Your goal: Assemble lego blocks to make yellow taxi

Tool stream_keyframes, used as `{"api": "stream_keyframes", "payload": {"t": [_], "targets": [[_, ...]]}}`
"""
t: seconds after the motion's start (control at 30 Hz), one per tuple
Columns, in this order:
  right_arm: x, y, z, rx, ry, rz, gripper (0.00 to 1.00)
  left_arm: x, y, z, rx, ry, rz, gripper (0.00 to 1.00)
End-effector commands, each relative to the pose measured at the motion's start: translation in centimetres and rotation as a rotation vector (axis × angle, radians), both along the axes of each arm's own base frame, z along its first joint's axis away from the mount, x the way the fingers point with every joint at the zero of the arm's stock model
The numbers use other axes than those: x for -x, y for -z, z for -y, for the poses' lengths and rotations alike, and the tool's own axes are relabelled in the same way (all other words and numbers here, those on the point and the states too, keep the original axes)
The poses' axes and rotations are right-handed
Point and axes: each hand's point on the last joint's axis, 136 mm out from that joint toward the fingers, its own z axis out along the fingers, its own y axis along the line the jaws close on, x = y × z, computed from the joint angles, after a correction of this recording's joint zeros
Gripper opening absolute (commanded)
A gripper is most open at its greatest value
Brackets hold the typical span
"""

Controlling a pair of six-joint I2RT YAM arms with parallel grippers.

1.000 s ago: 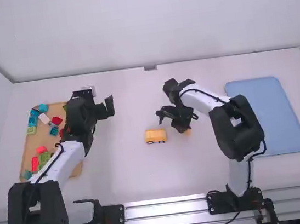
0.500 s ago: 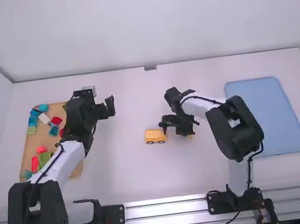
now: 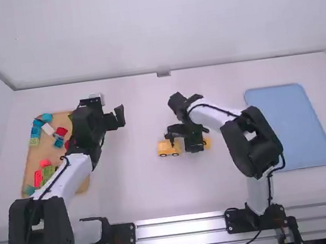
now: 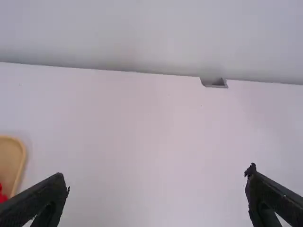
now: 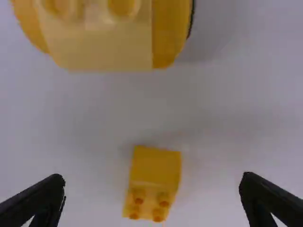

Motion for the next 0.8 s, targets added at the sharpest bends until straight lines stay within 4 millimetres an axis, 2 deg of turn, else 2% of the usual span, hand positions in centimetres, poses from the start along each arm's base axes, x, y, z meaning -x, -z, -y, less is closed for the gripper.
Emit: {"api": "stream_keyframes", "payload": {"t": [0.0,0.13,0.2,0.27,0.3,0.33,0.4,0.47,0.5,0.57,0.77], "targets": [[-0.8,-2.6,-1.8,-0.145,-0.027,-0.019,0.98,0.3,0.1,-0.1,-0.006,0.003,-0.007,0.99],[-0.8,-4.4,-3.5,-0.41,-0.073,-0.107,0.98,0.8,1.0,0.0,0.008,-0.002,-0.052,0.99],[-0.7,-6.2,-5.0,-0.678,-0.125,-0.144,0.98,1.1,1.5,0.1,0.082,-0.034,-0.09,0.99],[-1.0,-7.2,-5.2,-0.797,-0.139,-0.143,0.99,1.3,1.7,0.5,0.099,-0.013,-0.1,0.99],[-1.2,-7.7,-5.1,-0.862,-0.144,-0.135,0.98,1.4,1.7,1.1,0.094,0.03,-0.099,0.99],[-1.7,-8.4,-4.6,-0.949,-0.136,-0.119,0.98,1.5,1.3,3.0,0.065,0.176,-0.067,0.99],[-2.4,-8.8,-4.0,-1.0,-0.123,-0.096,0.98,1.8,0.9,4.8,0.044,0.314,-0.025,0.99],[-3.5,-8.8,-2.8,-1.039,-0.096,-0.053,0.98,2.9,0.2,8.1,0.002,0.577,0.072,0.99],[-3.6,-8.8,-2.7,-1.041,-0.094,-0.047,0.98,3.1,0.2,8.4,-0.003,0.609,0.085,0.99],[-4.2,-8.4,-1.5,-1.039,-0.067,-0.024,0.98,4.5,0.2,10.5,-0.033,0.804,0.167,0.99],[-4.6,-8.3,0.3,-1.039,-0.007,-0.023,0.99,6.6,1.5,12.8,-0.046,1.071,0.297,0.99]]}}
